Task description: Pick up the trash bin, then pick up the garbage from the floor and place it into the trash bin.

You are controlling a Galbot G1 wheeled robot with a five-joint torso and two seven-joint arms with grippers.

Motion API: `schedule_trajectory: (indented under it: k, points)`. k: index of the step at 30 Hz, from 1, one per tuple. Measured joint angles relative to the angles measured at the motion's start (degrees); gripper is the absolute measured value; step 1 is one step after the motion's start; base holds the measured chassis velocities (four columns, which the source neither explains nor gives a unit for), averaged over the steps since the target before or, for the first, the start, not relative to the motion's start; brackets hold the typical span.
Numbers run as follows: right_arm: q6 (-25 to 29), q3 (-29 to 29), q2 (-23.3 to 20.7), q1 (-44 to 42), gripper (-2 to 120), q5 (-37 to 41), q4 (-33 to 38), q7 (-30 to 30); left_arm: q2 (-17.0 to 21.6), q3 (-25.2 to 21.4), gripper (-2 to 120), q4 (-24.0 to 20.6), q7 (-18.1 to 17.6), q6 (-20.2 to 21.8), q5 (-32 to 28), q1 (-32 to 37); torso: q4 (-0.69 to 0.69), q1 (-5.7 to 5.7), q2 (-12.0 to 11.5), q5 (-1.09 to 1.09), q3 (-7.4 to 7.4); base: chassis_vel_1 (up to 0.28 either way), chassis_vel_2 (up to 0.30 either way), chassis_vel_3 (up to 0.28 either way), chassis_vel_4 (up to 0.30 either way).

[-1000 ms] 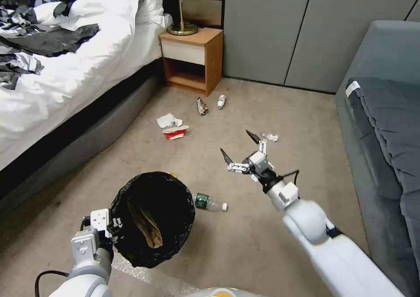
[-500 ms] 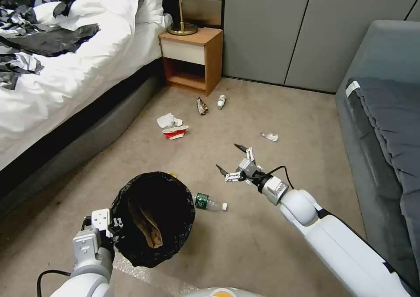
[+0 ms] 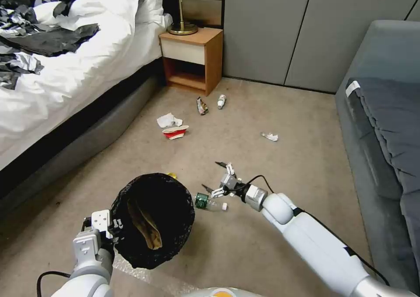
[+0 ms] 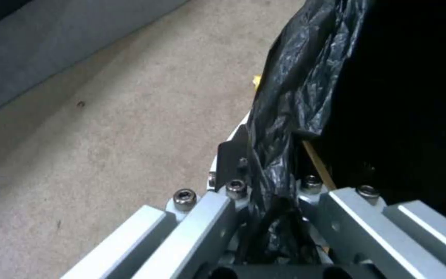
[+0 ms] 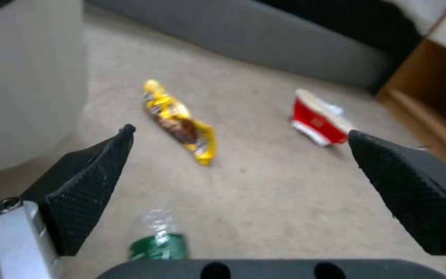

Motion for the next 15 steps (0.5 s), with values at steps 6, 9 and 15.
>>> schedule_trajectory:
  k: [6, 9, 15]
  points:
    - [1.4, -1.1, 1.5, 0.3, 100, -1.4, -4.1, -0.8, -0.1, 0.0, 1, 0.2, 0.0, 0.0, 0.1, -0.1, 0.00, 0.00, 0.0, 0.00, 0.00, 0.000, 0.000, 0.000, 0.000]
    - [2.2, -1.2, 2.6, 0.7, 100, -2.8, -7.7, -1.3, -0.1, 0.2, 1, 0.3, 0.0, 0.0, 0.2, -0.1, 0.00, 0.00, 0.0, 0.01, 0.00, 0.000, 0.000, 0.000, 0.000]
    - [3.1, -0.6, 4.4, 1.6, 100, -5.1, -12.9, -1.5, -0.1, 0.2, 1, 0.3, 0.0, 0.0, 0.3, -0.1, 0.00, 0.00, 0.0, 0.01, 0.00, 0.000, 0.000, 0.000, 0.000]
